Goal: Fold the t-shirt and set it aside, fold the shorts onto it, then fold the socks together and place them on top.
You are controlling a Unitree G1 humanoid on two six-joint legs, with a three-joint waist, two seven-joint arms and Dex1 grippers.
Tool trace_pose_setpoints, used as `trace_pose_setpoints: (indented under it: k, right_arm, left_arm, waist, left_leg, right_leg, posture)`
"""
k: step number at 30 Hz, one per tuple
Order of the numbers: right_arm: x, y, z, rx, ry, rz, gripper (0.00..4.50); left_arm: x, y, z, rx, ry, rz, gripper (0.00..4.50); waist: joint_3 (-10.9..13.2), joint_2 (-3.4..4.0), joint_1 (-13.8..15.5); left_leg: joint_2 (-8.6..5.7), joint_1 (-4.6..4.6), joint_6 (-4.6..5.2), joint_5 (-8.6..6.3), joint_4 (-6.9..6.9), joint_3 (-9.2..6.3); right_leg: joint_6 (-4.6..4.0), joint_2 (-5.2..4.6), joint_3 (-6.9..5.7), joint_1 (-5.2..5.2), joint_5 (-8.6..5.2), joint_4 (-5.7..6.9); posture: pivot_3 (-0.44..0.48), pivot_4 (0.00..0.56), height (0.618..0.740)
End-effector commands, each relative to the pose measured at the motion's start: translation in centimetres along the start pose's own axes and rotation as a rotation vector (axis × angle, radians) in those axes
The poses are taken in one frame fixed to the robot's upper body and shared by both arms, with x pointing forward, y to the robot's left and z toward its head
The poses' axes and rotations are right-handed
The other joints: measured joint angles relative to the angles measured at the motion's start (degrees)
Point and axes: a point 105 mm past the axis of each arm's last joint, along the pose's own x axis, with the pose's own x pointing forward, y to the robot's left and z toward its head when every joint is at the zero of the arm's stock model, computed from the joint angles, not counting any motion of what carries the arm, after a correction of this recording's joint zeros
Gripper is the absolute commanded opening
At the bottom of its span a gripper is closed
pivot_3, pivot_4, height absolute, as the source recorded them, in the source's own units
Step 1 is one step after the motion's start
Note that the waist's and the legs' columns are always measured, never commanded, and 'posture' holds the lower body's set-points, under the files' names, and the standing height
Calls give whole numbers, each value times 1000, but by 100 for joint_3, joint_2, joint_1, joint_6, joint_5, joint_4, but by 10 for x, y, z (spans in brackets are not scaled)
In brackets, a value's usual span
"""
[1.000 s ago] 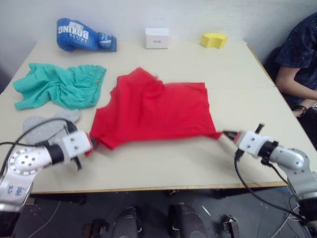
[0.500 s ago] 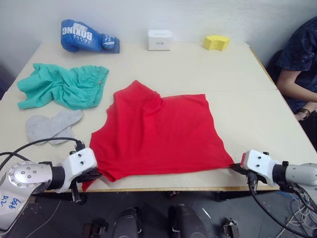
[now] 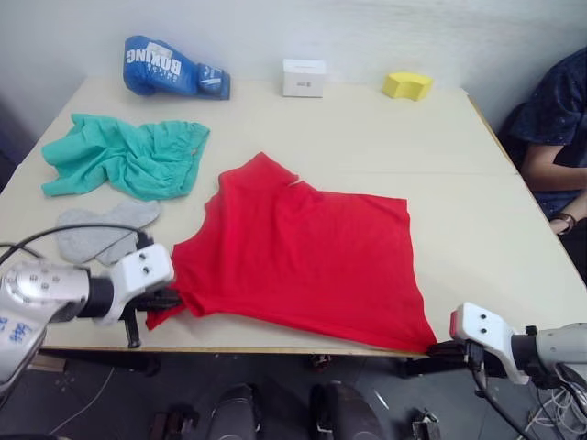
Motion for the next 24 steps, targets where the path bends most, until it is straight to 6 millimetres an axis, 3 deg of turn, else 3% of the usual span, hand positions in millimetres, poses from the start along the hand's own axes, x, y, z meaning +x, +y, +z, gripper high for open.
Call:
trace_pose_setpoints:
  k: [1, 4, 8, 12, 19, 24]
  right_arm:
    - [-20, -17, -2, 51, -11, -28, 0]
    - [-26, -23, 2, 81, -40, -7, 0]
    - [-29, -30, 12, 105, -92, -2, 0]
    - [-28, -37, 21, 98, -96, 1, 0]
    - [-21, -44, 43, 65, -160, -11, 0]
    - [-19, -28, 49, 50, -143, 70, 0]
  left_arm:
    - [-6, 17, 4, 109, 36, -54, 25]
    - [-4, 35, 15, 184, 33, -75, 25]
    - [6, 55, 33, 203, -16, -108, 25]
    - [21, 68, 32, 193, -12, -142, 25]
    - [28, 53, 22, 187, 6, -274, 25]
    - [12, 31, 10, 206, 55, -368, 25]
  waist:
    - [6, 13, -10]
    - [15, 27, -19]
    - [20, 34, -22]
    - [21, 36, -46]
    - [22, 36, -38]
    - [22, 37, -50]
  left_leg:
    - [-1, 0, 3, -1, 0, 3]
    - [-4, -3, 15, 2, 1, 10]
    - [-3, -12, 32, 13, 13, 10]
    - [-3, -17, 31, 14, 27, 15]
    - [2, -24, 28, 15, 42, 19]
    - [4, -27, 28, 13, 45, 20]
  right_leg:
    - [14, -1, 1, 0, 8, 0]
    - [88, 5, 1, -7, 49, 3]
    - [92, 19, -2, -17, 44, 21]
    - [100, 21, 4, -28, 41, 35]
    - [103, 20, 11, -42, 38, 55]
    - [103, 16, 17, -44, 37, 58]
  posture:
    - [0, 150, 740]
    - [0, 150, 740]
    - [0, 150, 740]
    - [0, 150, 740]
    - [0, 150, 740]
    - [0, 150, 740]
